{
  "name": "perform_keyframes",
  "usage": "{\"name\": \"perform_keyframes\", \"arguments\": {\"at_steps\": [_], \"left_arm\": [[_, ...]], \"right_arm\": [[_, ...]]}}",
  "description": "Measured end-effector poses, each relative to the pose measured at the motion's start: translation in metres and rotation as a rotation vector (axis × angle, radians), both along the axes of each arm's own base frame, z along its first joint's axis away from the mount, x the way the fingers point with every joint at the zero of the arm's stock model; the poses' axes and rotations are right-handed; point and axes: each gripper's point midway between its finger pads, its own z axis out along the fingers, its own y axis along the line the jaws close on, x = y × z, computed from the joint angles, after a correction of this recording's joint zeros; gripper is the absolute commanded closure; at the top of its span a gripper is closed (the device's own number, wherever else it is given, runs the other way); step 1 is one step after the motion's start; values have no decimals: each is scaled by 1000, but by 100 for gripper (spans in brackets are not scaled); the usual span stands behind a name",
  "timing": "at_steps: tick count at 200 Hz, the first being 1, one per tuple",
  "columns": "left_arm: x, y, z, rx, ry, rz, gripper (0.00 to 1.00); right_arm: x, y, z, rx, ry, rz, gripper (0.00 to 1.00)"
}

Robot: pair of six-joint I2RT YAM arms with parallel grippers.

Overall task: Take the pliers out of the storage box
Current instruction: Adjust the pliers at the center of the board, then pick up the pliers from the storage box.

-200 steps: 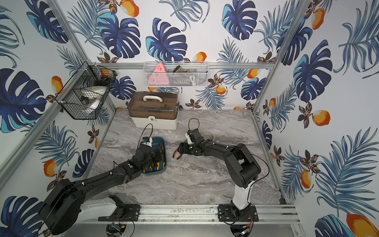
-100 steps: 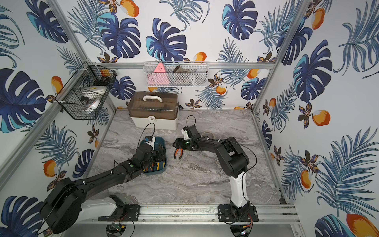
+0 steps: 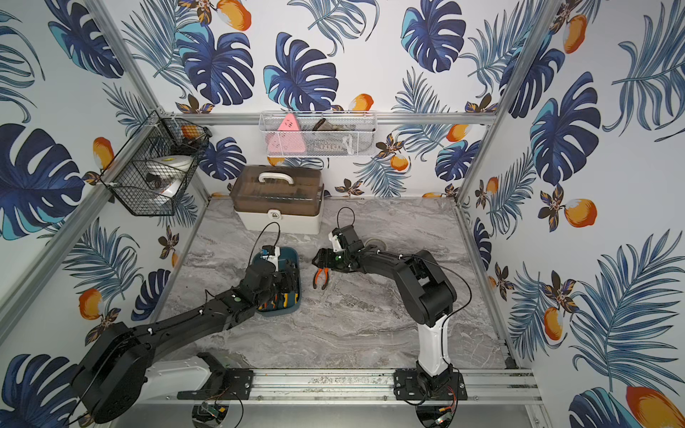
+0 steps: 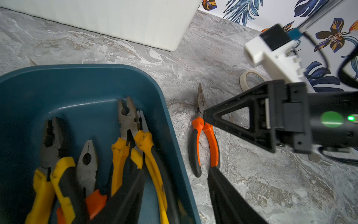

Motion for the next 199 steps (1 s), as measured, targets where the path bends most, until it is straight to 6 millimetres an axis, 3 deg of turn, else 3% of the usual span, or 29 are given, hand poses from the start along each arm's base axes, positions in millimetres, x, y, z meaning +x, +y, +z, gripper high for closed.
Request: {"name": "perform_keyframes", "arguments": {"at_steps": [22,36,56,85,112,152,199], "left_arm": [[2,2,1,8,-3,12,39],[3,4,0,22,3,26,40],[7,8,-3,51,18,50,40],[12,13,-12,101,59,90,41],[15,17,-20,137,103,124,45],[12,24,-33,188,157,147,48],[5,46,-13,210,169,261,46]], "right_arm": [[-5,-19,22,-48,-66,-44,8],[-12,-38,23,-111,-101,-89,6],[-29,-65,1,-208,-102,-120,3],[-49,-102,-36,-329,-69,-181,6],[-39,-101,-9,-284,-184,-224,10],[-41,-106,2,-270,-249,-233,15],[-45,-96,9,-198,-270,-190,18]]}}
